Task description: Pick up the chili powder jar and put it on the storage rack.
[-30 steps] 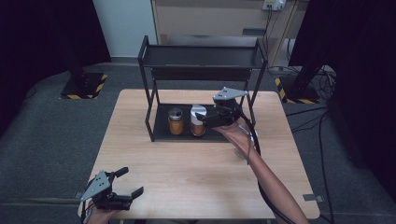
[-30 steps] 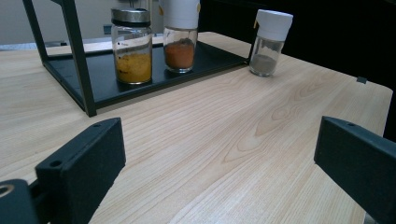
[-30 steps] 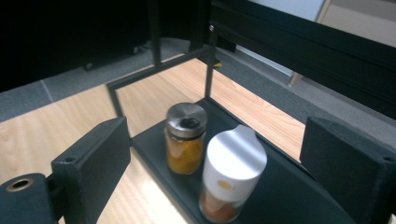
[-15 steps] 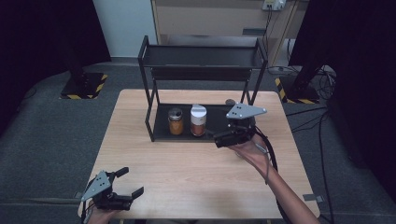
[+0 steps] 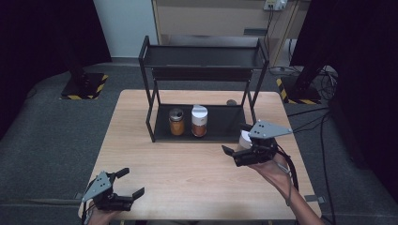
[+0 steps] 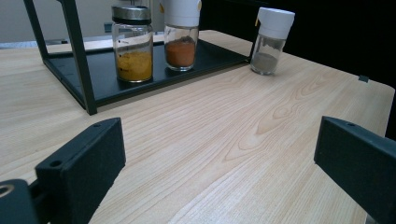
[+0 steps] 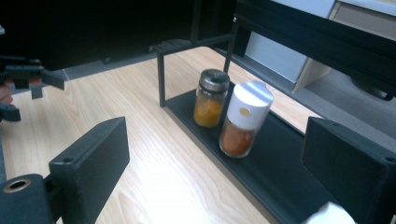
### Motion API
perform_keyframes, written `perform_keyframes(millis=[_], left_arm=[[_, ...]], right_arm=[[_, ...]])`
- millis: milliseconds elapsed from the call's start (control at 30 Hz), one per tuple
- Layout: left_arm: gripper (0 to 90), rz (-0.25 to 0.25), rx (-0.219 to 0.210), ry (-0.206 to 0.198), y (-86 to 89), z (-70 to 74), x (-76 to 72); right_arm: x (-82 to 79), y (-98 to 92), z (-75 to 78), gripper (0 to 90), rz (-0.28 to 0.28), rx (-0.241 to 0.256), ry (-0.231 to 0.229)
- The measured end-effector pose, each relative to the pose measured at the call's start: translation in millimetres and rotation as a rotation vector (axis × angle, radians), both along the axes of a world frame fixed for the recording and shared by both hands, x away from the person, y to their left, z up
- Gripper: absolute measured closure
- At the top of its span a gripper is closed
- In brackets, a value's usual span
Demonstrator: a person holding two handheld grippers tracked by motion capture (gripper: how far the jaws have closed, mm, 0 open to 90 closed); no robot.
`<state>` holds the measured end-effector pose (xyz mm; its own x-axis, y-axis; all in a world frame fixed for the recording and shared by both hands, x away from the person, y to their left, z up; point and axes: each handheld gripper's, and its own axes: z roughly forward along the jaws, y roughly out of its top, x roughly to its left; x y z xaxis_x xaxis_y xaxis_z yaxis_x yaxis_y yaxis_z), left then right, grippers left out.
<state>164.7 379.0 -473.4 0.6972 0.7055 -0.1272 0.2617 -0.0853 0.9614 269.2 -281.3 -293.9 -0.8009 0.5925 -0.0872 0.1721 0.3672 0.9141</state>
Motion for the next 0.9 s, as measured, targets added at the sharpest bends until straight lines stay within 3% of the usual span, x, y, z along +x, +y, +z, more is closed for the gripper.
perform_keyframes(millis=[267,500,900], left_arm=[[1.2,0.001,0.0,-0.001,0.0,-0.1,-0.2],[1.2,0.003,0.002,-0.002,-0.3,0.1,-0.4],[1.2,0.005,0.006,-0.002,-0.5,0.4,-0.6]], right_arm=[[-22.4,-23.5,-12.8,7.7,-0.044,0.0,0.007],[-40.2,-48.8,-24.4,7.8,-0.097,0.033,0.017],[-62.3,-75.9,-55.4,7.8,-0.186,0.058,0.041]])
